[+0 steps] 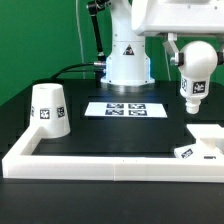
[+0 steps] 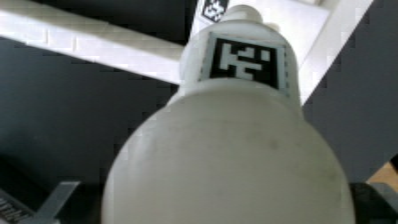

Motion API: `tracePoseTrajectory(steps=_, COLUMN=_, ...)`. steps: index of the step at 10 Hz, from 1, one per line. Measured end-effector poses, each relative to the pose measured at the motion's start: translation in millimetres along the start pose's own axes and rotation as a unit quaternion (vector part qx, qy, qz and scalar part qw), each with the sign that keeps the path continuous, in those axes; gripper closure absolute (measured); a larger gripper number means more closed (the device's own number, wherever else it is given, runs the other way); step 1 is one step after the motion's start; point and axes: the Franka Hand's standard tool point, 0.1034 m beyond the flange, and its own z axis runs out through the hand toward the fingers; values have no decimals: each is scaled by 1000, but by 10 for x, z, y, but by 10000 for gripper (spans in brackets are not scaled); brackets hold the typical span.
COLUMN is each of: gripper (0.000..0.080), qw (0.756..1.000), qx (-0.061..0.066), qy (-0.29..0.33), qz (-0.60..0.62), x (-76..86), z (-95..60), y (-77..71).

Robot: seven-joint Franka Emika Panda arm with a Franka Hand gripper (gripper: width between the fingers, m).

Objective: Assemble lamp

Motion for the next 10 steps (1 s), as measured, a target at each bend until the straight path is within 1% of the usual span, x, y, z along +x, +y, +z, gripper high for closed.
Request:
tracePoseTrajectory(steps=3, gripper=219, qw=1000, qx=-1, qy=4, qz=-1, x=-14, z=29, y=4)
tracePoseTrajectory(steps=4, gripper=219, qw=1000, qx=-4, qy=13, qz=-1, x=1, z=32, y=7)
tracePoseTrajectory(steps=5, gripper=219, qw=1000, qx=-1, qy=13, qz=0, x=23, z=45, y=-55)
tracePoseTrajectory(steps=6, gripper=219, qw=1000, qx=0, qy=13, qz=-2, x=38, z=61, y=-80)
tracePoseTrajectory(steps=10, gripper=219, qw=1000, qx=2, qy=5, qz=-4, x=-6, z=186, y=-108)
